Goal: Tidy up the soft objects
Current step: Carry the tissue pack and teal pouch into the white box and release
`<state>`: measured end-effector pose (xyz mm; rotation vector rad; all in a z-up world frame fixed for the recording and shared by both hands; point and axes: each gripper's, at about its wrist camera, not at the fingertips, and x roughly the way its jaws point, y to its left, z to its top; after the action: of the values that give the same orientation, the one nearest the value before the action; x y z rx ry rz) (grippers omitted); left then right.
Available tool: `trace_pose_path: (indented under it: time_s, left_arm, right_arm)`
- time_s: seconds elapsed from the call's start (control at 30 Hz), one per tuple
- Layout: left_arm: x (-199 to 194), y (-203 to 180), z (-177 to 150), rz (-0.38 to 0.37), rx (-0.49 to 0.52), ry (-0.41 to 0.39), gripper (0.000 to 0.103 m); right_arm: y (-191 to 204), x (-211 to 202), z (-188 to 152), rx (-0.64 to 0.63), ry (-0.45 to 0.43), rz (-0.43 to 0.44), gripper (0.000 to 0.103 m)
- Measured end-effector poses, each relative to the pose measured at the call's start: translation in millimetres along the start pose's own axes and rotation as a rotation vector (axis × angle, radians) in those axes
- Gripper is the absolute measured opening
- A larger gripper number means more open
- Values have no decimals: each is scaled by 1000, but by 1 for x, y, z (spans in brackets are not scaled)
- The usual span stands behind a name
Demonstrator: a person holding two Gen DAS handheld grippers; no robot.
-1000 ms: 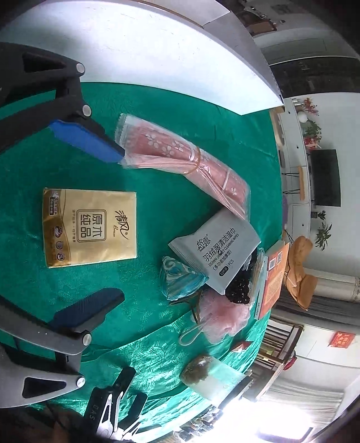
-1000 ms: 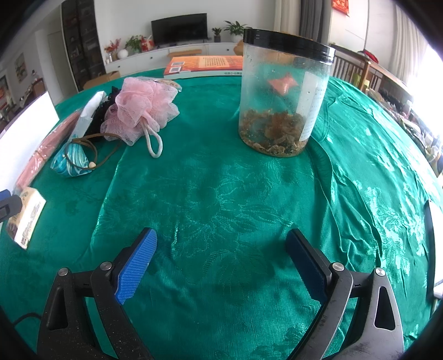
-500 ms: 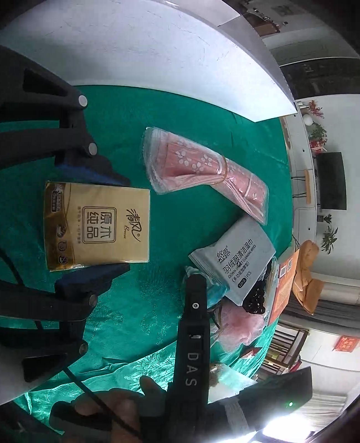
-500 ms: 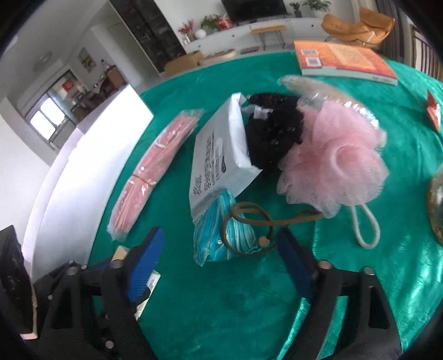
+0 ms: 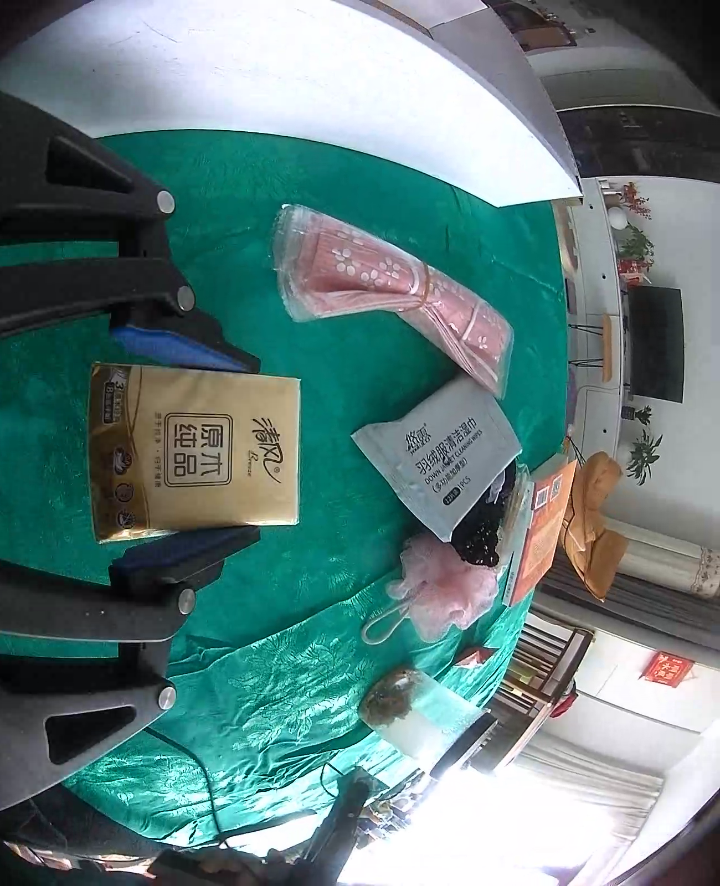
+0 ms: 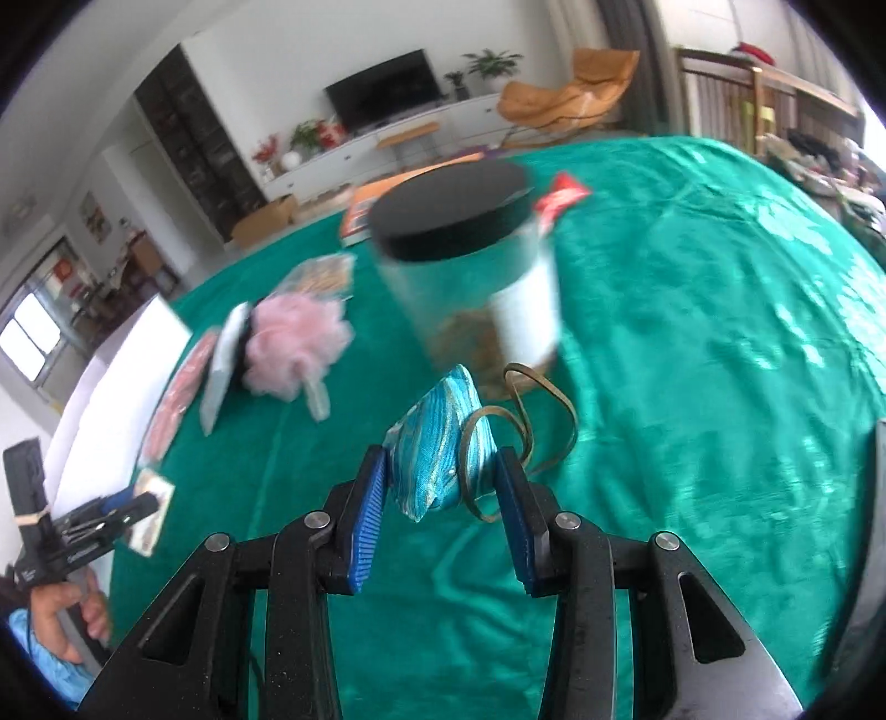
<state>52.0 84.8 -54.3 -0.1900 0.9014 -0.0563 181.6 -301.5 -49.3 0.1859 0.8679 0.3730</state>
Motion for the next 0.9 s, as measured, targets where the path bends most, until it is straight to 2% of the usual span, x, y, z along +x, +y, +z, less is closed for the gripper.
trace_pose_path:
  time_s: [0.13,0.2,0.27,0.3,0.33,0.4,0.5,0.67,0.7,0.73,0.83,0.9]
  left_arm:
    - [-2,-6,1,1,14,0,52]
    - [-3,-6,0,5,16,2,52]
    - [-4,-4,1,12,16,2,52]
    - [-5,-3,1,15,14,1,52]
    - [-5,-1,1,19,13,1,52]
    - [-3,1,1,21,6,2,52]
    - [1,2,0,17,-3,12,52]
    - [-1,0,0,0,-12,26,52]
    - [-4,0,2,-1,-12,20,52]
    - [-8,1,3,-4,-12,12,52]
    - [-20,5,10,-30,-40,-12,52]
    - [-32,8,18,-65,-66,-32,52]
  right_arm:
    - [-66,5,33,69,-66,-157,42]
    - [-86,17,43,74,-71,-170,43]
    - [-98,30,44,76,-39,-179,47]
    - [-102,35,44,85,-17,-179,51]
    - [-108,34,41,98,-4,-162,61]
    - [-111,30,40,115,-20,-155,70]
    - [-108,28,46,108,-33,-182,75]
    - [-97,60,60,11,38,-237,72]
    - [-97,67,62,3,62,-243,43]
    - [-99,72,62,2,84,-258,44]
    - [-99,64,61,36,76,-273,43]
    - [-93,43,59,56,21,-279,43]
